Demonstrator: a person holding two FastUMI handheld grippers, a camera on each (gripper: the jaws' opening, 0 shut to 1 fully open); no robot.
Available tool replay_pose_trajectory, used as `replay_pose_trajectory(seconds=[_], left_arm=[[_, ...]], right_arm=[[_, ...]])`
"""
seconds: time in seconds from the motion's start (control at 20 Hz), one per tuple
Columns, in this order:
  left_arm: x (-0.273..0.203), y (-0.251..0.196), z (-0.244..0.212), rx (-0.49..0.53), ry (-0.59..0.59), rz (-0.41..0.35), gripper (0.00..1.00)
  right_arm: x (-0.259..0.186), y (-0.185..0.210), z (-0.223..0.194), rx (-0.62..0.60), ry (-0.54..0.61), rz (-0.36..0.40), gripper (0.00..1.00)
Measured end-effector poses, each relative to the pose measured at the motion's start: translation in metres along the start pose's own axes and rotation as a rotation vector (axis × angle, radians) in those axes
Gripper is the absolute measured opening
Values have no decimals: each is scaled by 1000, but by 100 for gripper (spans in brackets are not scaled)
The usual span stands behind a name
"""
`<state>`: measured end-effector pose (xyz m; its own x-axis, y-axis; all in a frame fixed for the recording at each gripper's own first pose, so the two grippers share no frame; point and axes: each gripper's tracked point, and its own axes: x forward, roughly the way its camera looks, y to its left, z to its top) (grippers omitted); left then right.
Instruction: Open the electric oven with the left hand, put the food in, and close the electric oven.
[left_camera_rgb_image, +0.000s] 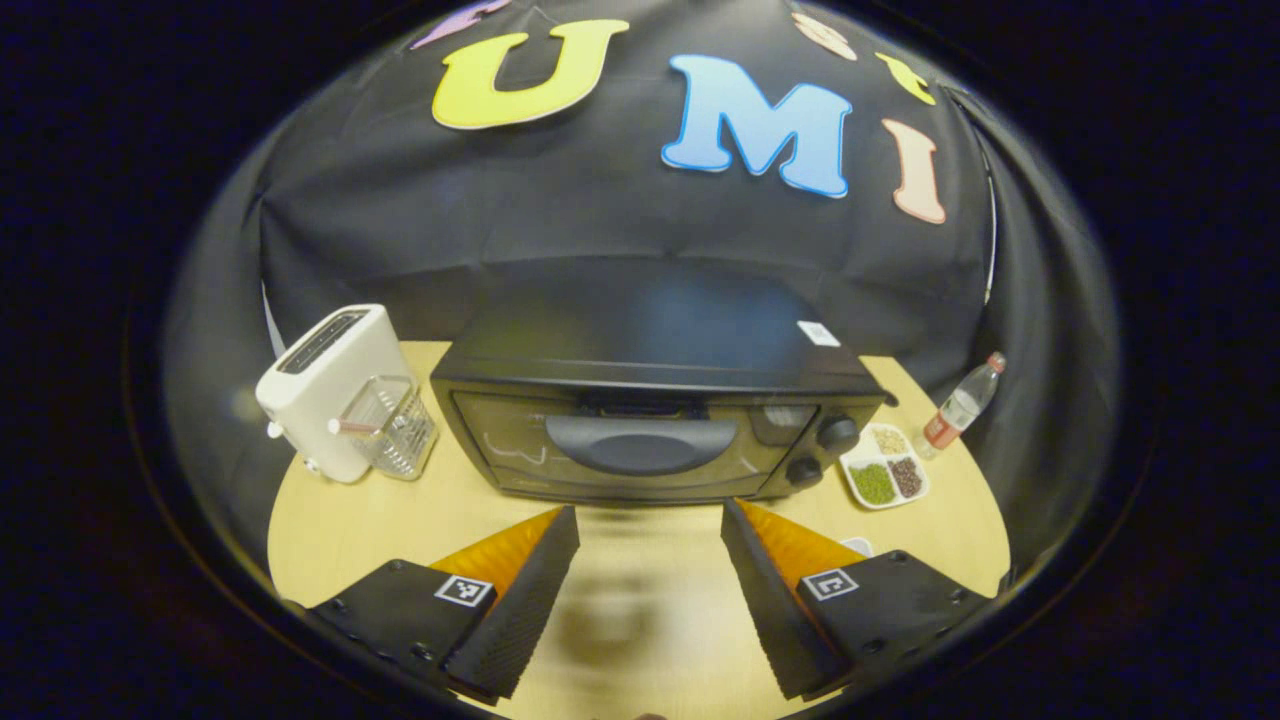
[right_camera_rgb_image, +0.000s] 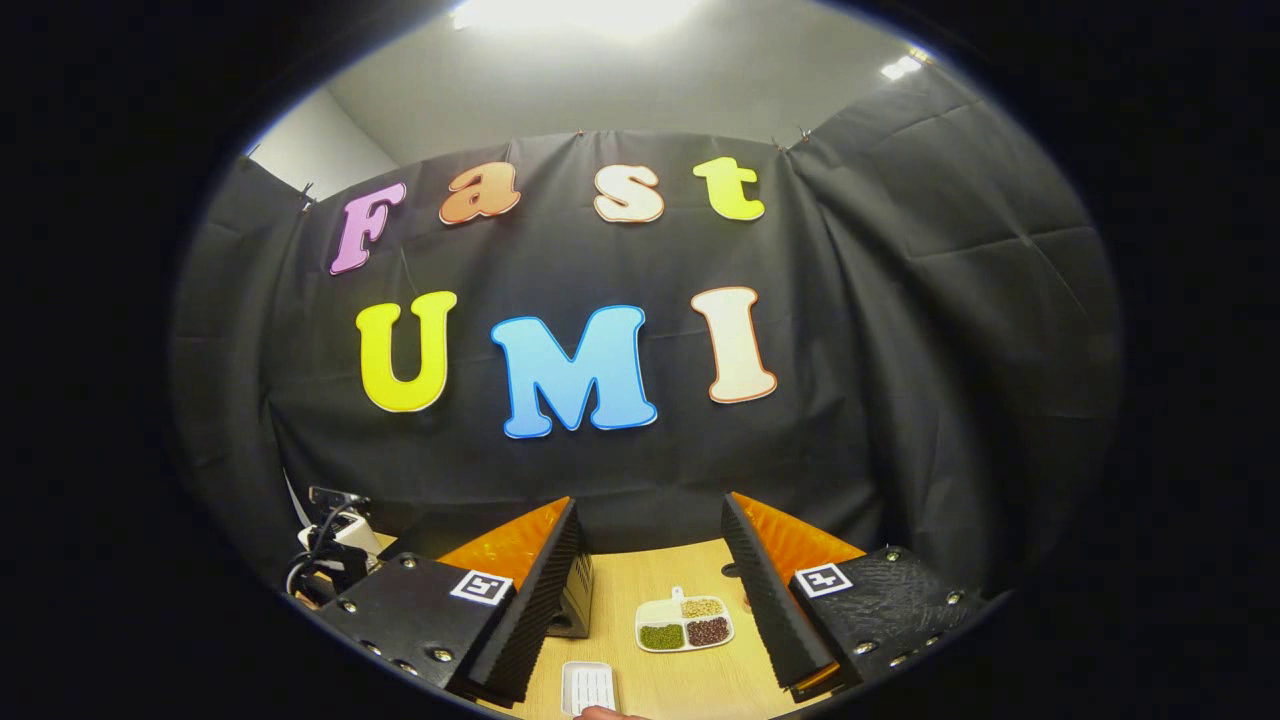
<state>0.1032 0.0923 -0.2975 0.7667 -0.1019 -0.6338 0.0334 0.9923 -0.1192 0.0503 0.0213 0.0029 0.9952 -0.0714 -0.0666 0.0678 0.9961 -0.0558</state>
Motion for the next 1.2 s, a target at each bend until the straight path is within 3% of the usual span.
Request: replay_pose_trajectory(seconds=[0.2, 0.3, 0.4, 0.6, 0.7, 0.9, 1.2], left_arm=[[-41, -8, 53, 2, -175, -3, 100], [-72, -14, 84, 7, -283, -2, 96], [-110, -16, 113, 29, -377, 19, 92], [-201, -34, 162, 31, -564, 58, 100], [-245, -47, 178, 16, -645, 43, 97], [-281, -51, 175, 8, -680, 62, 100], [-281, -34, 162, -12, -643, 35, 100]], right_arm=[[-1, 5, 5, -4, -7, 19, 87], [-2, 10, 10, -3, -17, 27, 87], [-4, 13, 20, 4, -39, 35, 87], [-8, 17, 30, 3, -41, 81, 87], [-13, 21, 40, 10, -59, 100, 87], [-22, 32, 52, 11, -82, 120, 87], [-33, 51, 49, 27, -75, 119, 87]])
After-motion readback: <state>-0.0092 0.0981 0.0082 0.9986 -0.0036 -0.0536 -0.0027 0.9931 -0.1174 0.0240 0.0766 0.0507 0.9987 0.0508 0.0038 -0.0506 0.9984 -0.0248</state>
